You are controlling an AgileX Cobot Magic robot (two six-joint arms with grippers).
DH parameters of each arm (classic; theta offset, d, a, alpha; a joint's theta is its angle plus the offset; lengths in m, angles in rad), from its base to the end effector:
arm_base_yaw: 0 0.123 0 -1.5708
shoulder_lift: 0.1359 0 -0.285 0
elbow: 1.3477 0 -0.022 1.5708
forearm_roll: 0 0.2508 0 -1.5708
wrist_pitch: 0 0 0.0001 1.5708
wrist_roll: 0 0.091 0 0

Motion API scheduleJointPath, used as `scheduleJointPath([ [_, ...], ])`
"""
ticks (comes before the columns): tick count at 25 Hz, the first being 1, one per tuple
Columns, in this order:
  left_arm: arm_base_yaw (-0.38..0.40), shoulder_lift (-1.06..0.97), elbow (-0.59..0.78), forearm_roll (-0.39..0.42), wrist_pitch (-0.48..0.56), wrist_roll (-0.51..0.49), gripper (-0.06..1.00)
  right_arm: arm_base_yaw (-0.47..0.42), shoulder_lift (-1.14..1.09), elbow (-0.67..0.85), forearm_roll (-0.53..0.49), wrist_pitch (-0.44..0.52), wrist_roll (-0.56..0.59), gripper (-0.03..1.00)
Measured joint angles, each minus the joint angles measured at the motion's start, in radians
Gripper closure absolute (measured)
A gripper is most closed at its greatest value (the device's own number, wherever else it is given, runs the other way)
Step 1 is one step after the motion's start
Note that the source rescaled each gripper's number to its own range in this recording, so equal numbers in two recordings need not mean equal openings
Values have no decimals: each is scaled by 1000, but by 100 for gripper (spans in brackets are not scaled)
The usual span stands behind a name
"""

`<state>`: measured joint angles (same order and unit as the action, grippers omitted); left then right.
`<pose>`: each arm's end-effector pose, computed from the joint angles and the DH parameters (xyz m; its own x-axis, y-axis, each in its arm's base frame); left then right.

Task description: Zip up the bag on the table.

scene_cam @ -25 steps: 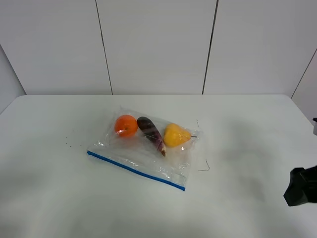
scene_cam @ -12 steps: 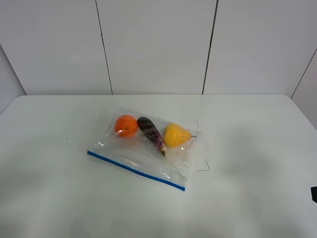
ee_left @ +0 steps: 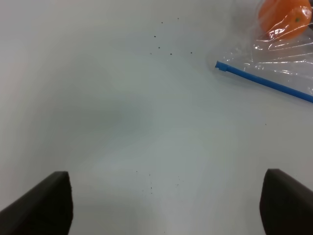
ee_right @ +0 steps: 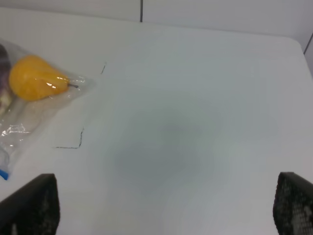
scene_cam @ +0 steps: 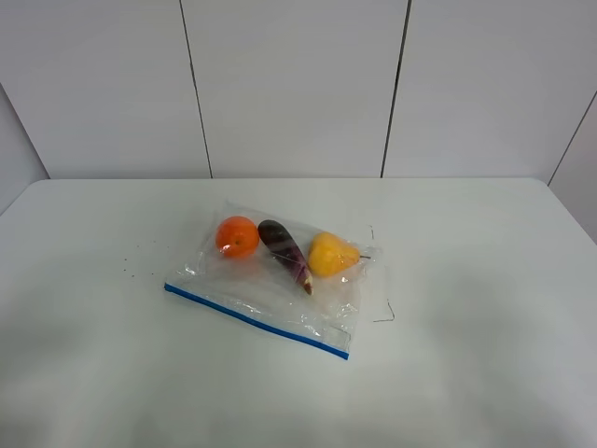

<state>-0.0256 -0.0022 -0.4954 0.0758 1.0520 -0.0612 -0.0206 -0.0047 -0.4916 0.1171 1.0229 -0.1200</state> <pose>-0.0042 0.0061 0.2769 -0.4482 -0.0120 -0.8938 -0.0438 0.9990 0.0085 -0.0032 0.0091 0.2785 -0.4177 -0.0499 -0.9072 -0.0946 0.9955 -0.0112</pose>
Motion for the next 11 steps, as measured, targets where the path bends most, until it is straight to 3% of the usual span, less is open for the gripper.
scheduleJointPath([
  [11,0,0,0,1,0,0,15,0,0,0,0,0,1,-2],
])
